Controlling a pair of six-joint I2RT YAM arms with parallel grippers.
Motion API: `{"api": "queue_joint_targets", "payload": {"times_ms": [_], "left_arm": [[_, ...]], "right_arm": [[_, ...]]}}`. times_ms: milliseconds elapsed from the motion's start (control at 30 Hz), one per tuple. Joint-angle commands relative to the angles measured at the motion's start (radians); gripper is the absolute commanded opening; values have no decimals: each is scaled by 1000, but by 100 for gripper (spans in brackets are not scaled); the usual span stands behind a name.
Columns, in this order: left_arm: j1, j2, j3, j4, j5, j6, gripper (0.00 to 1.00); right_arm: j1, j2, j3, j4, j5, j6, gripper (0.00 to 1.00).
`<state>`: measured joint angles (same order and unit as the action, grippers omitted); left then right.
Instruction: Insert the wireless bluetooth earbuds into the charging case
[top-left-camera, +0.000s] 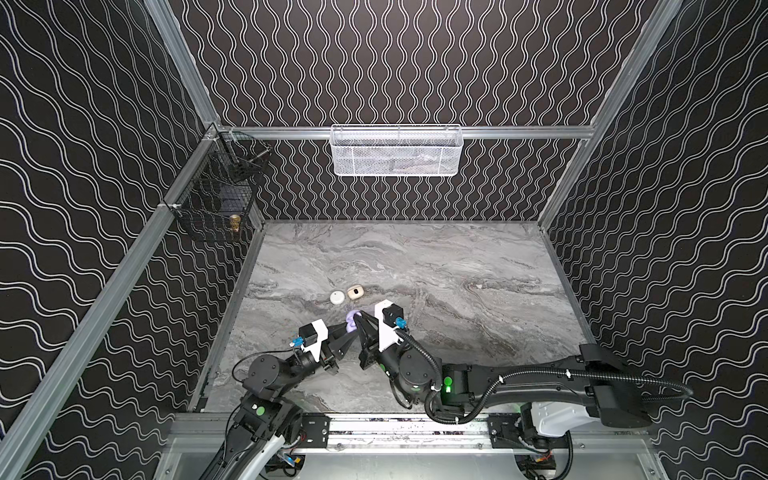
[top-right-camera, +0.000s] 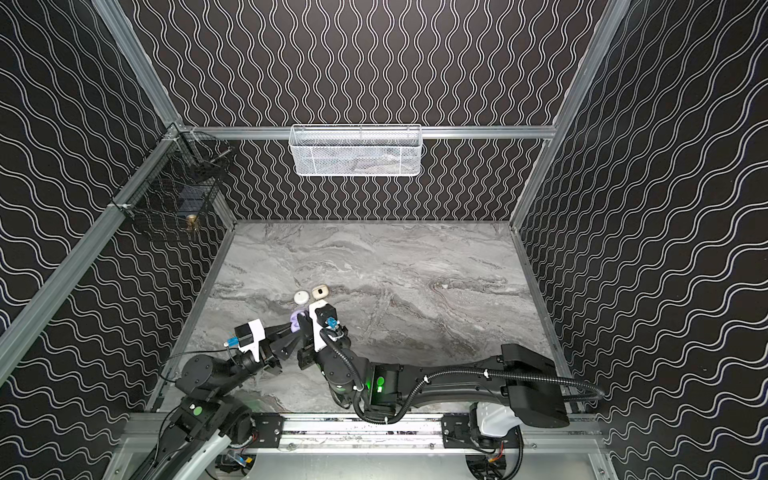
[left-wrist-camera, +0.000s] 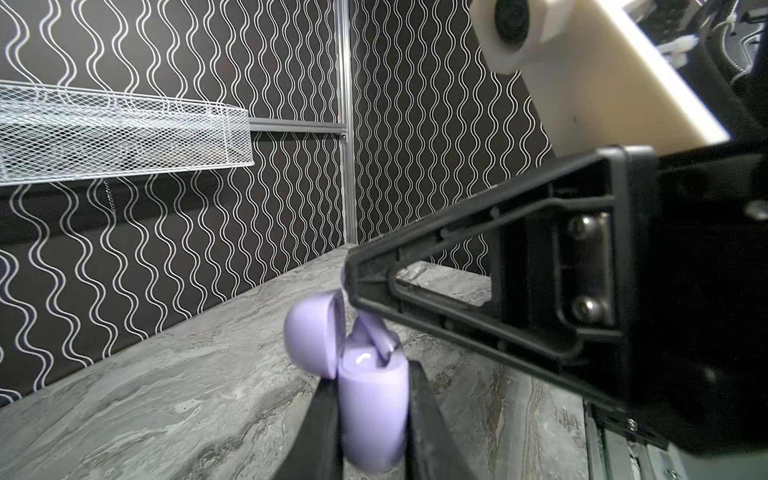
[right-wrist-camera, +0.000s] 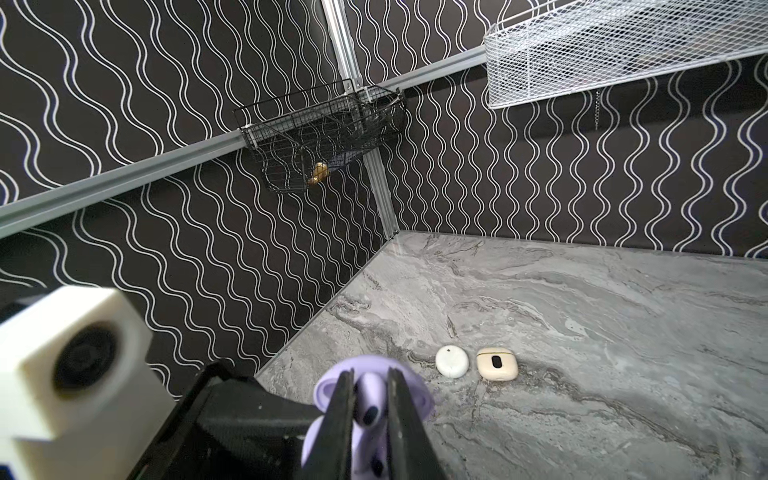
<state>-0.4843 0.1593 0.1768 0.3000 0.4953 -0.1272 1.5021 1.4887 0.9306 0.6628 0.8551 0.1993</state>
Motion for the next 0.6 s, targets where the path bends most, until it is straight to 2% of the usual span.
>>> {"api": "queue_joint_targets", "payload": {"times_ms": [0,300,567], "left_arm": [[1,-7,-2,201,-26,19,0],[1,-34,-2,190,-19,32,0],[1,-48,8,169,-9,34,0]], "right_arm": [[18,0,-40,33,60,-35,0],[37,14,-91,147,73,-98,0],[76,37,-131,317,80,-241,0]]}}
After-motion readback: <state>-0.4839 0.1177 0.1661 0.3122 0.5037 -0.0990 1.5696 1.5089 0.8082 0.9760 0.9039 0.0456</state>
